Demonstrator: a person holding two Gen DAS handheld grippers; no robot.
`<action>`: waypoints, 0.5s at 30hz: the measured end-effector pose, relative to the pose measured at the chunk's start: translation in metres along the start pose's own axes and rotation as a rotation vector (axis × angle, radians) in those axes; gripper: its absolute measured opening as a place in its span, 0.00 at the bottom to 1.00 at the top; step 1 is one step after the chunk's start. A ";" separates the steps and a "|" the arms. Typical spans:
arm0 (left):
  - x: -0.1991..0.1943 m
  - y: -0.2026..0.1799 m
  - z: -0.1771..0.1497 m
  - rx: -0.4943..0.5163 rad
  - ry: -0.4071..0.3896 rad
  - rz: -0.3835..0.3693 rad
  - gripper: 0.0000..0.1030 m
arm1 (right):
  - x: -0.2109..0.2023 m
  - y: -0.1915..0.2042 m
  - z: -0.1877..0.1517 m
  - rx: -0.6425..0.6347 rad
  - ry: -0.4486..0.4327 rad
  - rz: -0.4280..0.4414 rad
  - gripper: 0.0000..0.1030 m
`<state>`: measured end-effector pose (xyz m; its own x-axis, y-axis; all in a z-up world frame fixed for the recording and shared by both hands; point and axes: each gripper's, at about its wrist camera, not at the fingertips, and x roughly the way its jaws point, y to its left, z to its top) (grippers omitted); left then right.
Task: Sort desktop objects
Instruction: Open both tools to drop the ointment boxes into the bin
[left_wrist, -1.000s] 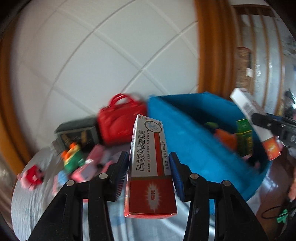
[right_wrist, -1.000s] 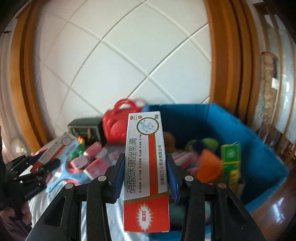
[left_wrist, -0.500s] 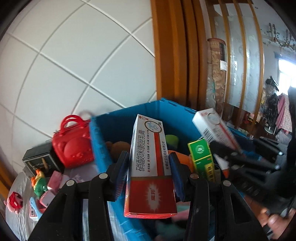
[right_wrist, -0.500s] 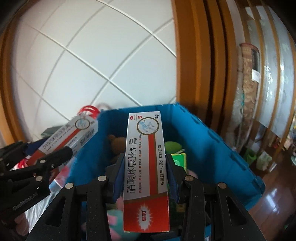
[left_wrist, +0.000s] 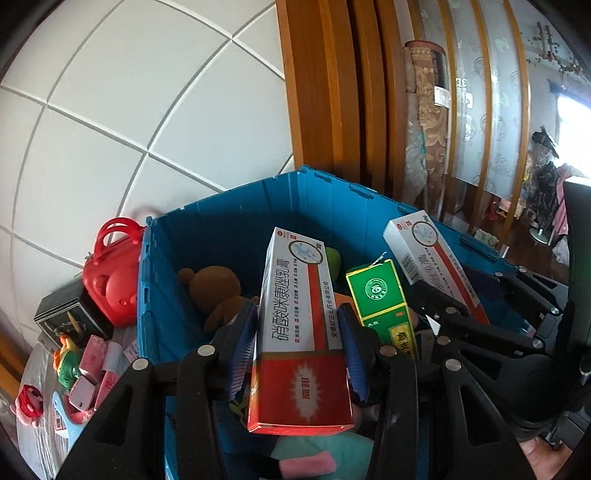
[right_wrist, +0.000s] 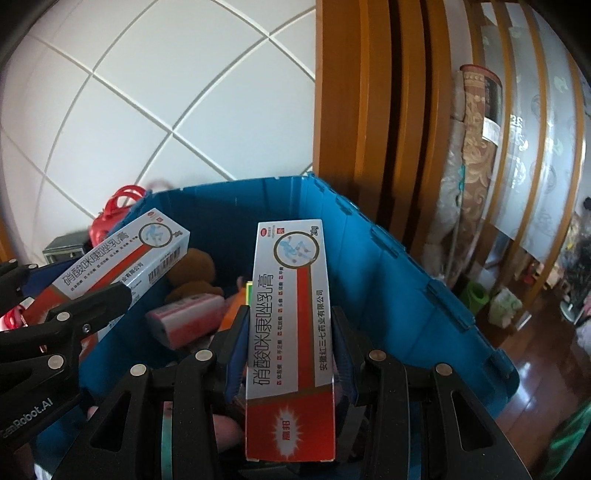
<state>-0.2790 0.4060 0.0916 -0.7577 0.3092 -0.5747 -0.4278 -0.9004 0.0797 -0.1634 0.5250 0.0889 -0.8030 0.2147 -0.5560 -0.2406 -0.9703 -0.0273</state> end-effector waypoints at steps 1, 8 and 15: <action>0.002 0.000 0.000 -0.002 0.001 0.011 0.43 | 0.002 -0.001 -0.001 -0.003 0.004 -0.001 0.40; 0.008 0.004 0.001 -0.012 0.018 0.049 0.58 | 0.010 -0.010 0.000 0.005 0.005 -0.013 0.57; -0.001 0.010 -0.004 -0.008 0.006 0.044 0.65 | -0.005 -0.014 0.001 0.024 -0.026 -0.050 0.96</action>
<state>-0.2802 0.3958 0.0892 -0.7726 0.2675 -0.5758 -0.3905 -0.9153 0.0987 -0.1560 0.5378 0.0929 -0.8036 0.2659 -0.5325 -0.2935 -0.9553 -0.0341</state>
